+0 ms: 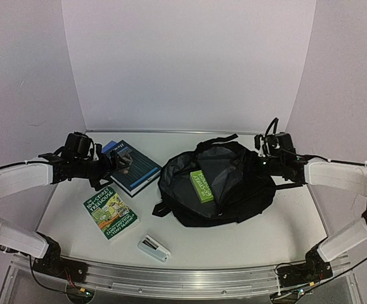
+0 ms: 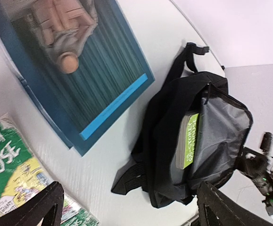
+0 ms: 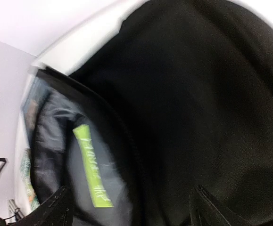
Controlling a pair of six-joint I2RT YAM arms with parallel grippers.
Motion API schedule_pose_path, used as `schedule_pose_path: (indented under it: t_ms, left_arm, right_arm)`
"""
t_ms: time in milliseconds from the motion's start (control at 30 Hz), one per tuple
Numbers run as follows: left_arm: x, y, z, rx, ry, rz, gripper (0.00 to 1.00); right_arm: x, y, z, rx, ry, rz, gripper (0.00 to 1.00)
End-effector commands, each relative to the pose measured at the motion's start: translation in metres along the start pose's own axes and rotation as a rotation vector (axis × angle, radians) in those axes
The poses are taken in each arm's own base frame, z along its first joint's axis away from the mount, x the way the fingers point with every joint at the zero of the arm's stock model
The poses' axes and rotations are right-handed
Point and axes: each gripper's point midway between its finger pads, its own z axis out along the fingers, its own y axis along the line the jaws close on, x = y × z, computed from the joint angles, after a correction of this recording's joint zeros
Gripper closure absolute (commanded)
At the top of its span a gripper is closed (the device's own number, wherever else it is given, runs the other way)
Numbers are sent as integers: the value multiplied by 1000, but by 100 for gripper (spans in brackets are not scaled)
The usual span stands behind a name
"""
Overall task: Pack the student bag
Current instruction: Place the book in the student bag, then pick up the book from the center of the board.
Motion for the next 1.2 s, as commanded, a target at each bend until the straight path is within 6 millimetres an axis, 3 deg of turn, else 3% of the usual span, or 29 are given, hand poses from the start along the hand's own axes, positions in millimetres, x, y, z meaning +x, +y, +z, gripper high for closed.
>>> schedule_pose_path:
  t_ms: [0, 33, 167, 300, 433, 600, 667, 700, 800, 867, 967, 1067, 1167]
  left_arm:
    - [4, 28, -15, -36, -16, -41, 0]
    - [5, 47, -21, -37, -26, -111, 0]
    - [7, 69, -34, -90, -59, -175, 0]
    - [9, 109, -52, -262, -124, -249, 0]
    - [19, 136, -63, -331, -157, -329, 0]
    - [35, 153, -59, -346, -127, -388, 0]
    - [42, 158, -55, -339, -112, -411, 0]
    - [42, 159, -55, -338, -114, -415, 0]
    - [44, 162, -51, -319, -113, -428, 0]
    - [49, 166, -47, -314, -104, -444, 0]
    - [51, 165, -40, -280, -97, -456, 2]
    - [50, 163, -37, -257, -97, -451, 6]
    - [49, 163, -37, -253, -99, -442, 18]
  right_arm:
    - [-30, 19, -49, -8, -128, -64, 9]
    - [-37, 19, -66, 20, -166, -74, 6]
    - [-53, 40, -96, -30, -221, -108, 4]
    - [-59, 93, -123, -189, -236, -158, 5]
    - [-32, 154, -120, -286, -186, -234, 4]
    - [24, 210, -84, -363, -66, -296, 6]
    - [59, 235, -60, -379, 4, -342, 7]
    - [63, 245, -56, -393, 10, -348, 7]
    - [103, 273, -24, -418, 94, -368, 10]
    - [134, 280, 8, -405, 164, -377, 11]
    - [163, 297, 40, -422, 234, -391, 14]
    - [181, 302, 69, -424, 281, -383, 17]
    - [193, 303, 93, -419, 307, -380, 20]
